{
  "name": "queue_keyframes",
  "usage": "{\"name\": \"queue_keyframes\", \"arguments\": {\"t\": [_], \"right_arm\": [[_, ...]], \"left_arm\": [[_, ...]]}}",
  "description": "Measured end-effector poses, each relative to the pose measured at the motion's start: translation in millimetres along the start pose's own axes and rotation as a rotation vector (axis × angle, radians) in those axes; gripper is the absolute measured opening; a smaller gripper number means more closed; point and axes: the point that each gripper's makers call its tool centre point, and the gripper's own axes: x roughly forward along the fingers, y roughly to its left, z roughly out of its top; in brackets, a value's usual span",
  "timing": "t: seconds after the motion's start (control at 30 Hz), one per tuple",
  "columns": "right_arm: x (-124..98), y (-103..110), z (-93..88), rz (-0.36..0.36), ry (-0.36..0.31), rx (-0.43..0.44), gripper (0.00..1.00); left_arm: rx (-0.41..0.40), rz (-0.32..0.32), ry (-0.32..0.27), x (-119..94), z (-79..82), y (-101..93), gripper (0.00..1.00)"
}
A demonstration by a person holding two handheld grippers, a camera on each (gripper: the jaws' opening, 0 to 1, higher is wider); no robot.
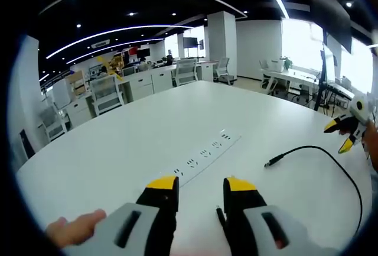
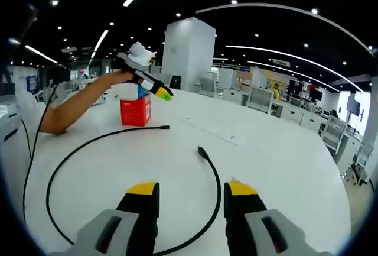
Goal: Find the data cable on the table. Grasp the USB connector end of the cable and insert it into the USB port on the table
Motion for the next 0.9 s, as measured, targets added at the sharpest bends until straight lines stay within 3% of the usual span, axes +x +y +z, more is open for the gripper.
{"name": "queue_keyframes", "arguments": {"t": [0.23, 0.53, 0.9], "right_arm": [[1.0, -2.8, -3.9, -0.014, 0.004, 0.012, 0.36], [1.2, -17.2, -8.4, -0.043, 0.011, 0.030, 0.39], [16.9, -24.5, -3.5, -0.016, 0.001, 0.043, 0.38]], "left_arm": [[0.002, -0.003, -0.003, 0.2, 0.7, 0.4, 0.31], [0.002, -0.004, -0.005, -0.7, 0.3, -0.3, 0.31], [0.001, -0.003, -0.005, -0.1, 0.9, 0.2, 0.31]]}}
